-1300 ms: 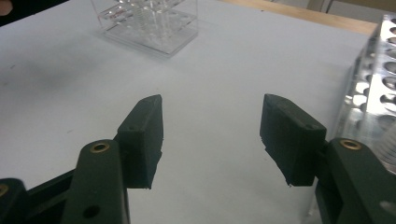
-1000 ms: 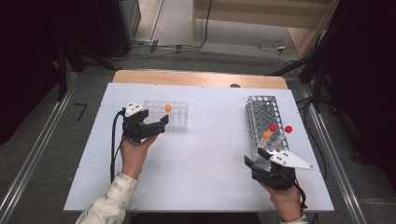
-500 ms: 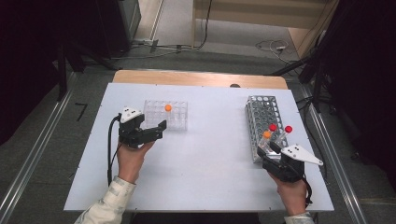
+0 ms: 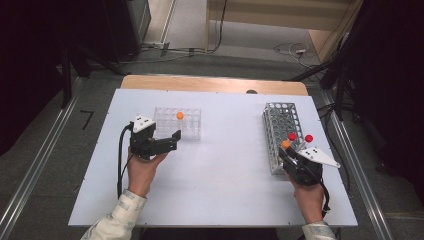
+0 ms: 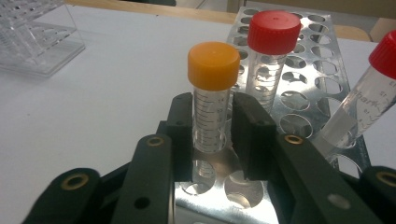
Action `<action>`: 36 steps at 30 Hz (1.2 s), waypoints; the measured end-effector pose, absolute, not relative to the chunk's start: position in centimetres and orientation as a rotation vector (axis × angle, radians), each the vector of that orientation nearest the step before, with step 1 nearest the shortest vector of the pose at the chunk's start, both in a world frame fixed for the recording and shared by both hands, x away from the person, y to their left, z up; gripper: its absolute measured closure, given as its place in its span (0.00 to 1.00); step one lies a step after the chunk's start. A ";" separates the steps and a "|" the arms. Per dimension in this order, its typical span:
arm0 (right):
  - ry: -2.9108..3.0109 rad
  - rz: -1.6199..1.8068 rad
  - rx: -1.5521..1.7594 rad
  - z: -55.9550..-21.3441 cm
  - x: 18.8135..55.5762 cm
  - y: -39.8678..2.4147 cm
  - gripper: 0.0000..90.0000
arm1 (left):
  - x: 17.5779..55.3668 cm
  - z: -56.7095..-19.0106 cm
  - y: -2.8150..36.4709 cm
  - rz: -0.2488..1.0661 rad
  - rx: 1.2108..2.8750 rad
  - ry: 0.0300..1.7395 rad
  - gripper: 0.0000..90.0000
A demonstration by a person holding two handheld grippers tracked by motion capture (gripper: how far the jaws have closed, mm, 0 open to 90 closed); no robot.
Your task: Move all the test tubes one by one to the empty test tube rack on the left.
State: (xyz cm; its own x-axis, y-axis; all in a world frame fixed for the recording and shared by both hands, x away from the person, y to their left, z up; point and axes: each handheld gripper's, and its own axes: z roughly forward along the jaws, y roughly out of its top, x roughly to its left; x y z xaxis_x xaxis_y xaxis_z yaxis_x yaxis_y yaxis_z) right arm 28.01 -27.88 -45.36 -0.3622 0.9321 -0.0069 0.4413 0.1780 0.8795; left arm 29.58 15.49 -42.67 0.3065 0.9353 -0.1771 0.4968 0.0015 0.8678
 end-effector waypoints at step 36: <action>1.850 1.270 1.138 -38.6 25.5 -26.3 0.80 | 29.4 -42.0 14.9 0.555 1.661 1.266 0.06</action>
